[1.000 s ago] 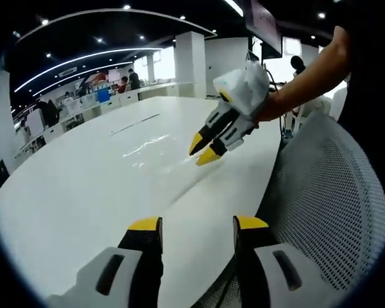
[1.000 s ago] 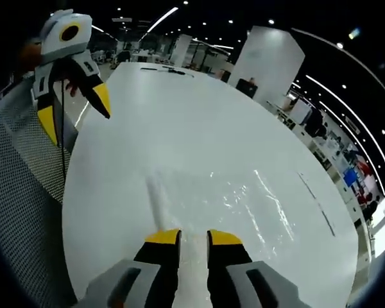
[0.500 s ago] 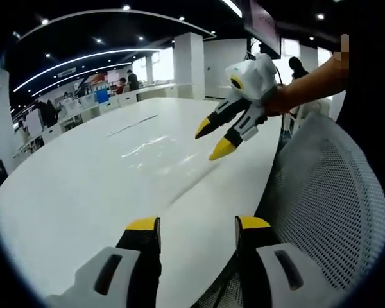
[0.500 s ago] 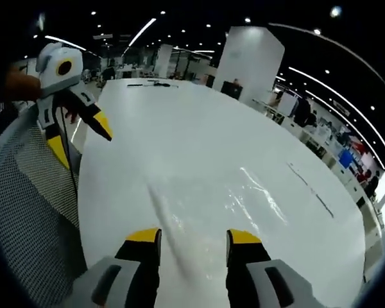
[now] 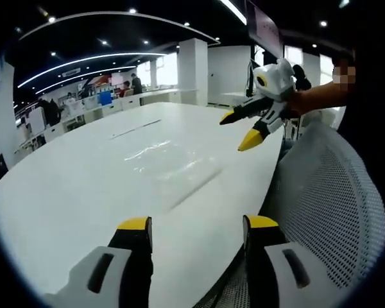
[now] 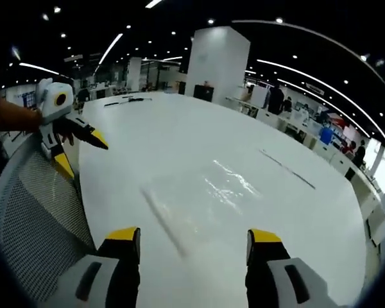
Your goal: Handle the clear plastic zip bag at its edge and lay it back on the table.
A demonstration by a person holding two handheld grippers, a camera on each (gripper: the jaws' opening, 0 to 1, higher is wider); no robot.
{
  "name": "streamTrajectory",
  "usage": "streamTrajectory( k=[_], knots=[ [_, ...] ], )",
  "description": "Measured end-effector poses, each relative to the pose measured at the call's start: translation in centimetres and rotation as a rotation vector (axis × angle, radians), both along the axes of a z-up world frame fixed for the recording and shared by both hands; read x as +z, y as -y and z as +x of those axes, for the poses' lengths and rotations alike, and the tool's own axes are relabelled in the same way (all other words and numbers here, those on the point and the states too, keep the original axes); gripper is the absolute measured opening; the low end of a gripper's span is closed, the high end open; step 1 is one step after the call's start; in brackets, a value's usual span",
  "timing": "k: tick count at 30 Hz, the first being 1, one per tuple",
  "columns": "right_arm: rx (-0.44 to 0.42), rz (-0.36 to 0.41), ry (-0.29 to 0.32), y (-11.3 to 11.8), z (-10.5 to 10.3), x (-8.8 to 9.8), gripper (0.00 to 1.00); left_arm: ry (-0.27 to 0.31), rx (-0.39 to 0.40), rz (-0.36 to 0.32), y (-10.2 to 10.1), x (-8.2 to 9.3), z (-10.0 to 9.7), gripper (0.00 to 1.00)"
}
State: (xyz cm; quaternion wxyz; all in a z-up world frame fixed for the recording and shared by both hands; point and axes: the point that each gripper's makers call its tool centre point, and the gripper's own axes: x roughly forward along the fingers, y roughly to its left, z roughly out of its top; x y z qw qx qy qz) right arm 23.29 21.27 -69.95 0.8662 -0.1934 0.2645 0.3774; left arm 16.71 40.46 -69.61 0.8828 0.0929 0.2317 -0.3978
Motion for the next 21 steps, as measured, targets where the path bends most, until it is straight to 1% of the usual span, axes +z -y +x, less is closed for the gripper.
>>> streamTrajectory(
  k=[3, 6, 7, 10, 14, 18, 21],
  knots=[
    [-0.022, 0.011, 0.003, 0.9, -0.5, 0.3, 0.73, -0.006, 0.008, -0.010, 0.0, 0.1, 0.0, 0.61],
    [-0.034, 0.008, 0.003, 1.9, -1.1, 0.0, 0.78, -0.051, 0.011, -0.014, 0.1, -0.2, -0.3, 0.61],
    [-0.041, 0.012, -0.004, 2.1, -1.3, -0.1, 0.79, -0.056, 0.011, -0.018, 0.1, -0.2, -0.4, 0.63],
    [-0.059, 0.059, -0.030, 2.4, -2.2, -0.3, 0.84, -0.051, 0.008, -0.025, 0.1, -0.2, -0.4, 0.67],
    [-0.061, 0.087, -0.032, 2.4, -3.4, -0.3, 0.91, -0.058, -0.001, -0.025, 0.0, -0.4, -0.7, 0.70],
    [-0.078, 0.115, -0.046, 2.5, -4.2, -0.6, 0.96, -0.058, -0.005, -0.032, 0.2, -0.4, -1.0, 0.80],
    [-0.089, 0.117, -0.039, 2.9, -4.7, -0.9, 1.00, -0.044, 0.020, -0.036, 0.0, -0.1, -0.9, 0.89]
  ],
)
